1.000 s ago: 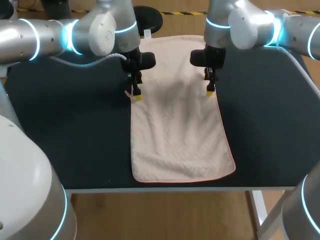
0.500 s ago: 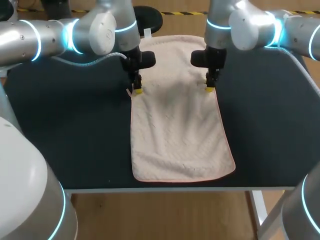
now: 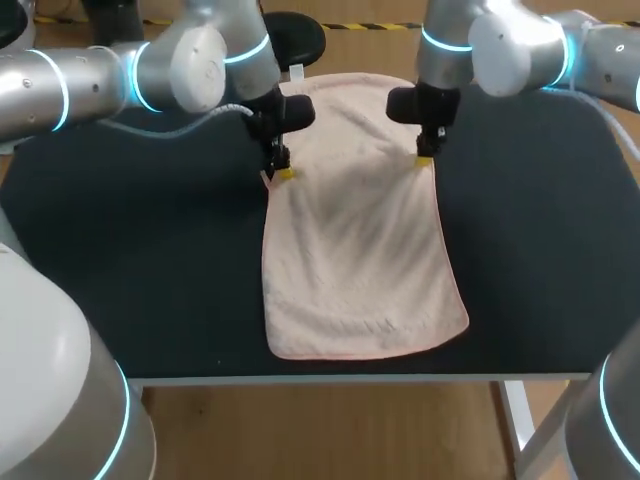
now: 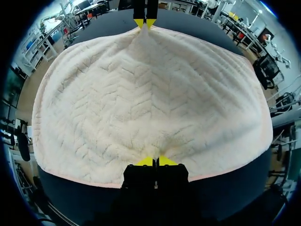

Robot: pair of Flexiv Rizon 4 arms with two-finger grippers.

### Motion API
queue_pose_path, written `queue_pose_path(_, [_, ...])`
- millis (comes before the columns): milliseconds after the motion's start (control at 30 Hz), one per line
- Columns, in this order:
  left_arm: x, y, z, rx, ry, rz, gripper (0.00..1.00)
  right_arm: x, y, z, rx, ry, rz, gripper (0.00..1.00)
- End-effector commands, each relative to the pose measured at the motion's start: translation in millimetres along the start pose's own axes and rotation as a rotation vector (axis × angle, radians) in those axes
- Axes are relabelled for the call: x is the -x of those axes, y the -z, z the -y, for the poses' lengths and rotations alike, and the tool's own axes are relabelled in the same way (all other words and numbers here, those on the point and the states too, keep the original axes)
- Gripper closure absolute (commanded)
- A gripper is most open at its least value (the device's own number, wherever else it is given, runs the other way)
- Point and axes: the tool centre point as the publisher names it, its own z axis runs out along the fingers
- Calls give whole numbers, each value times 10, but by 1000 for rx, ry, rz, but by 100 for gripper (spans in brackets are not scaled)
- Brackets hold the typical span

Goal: Fold the towel

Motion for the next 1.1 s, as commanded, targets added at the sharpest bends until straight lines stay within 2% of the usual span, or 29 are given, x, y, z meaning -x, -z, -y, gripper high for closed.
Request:
queue_pose_path(33, [-104, 405, -34, -1, 8, 34, 100, -44, 404, 28, -6, 25, 63, 100])
queue_pose_path(267, [36, 1086, -32, 4, 17, 134, 100, 173, 937, -52, -11, 113, 166, 100])
queue_pose_path(567, [174, 1902, 105, 1, -11, 252, 100, 478, 1947, -192, -20, 147, 392, 100])
queue_pose_path(800, [390, 2605, 296, 36, -59, 384, 100, 666, 2666, -297, -33, 152, 548, 100])
queue_pose_path(1100, [722, 3501, 573, 67, -118, 478, 100, 887, 3373, -414, -26, 139, 707, 100])
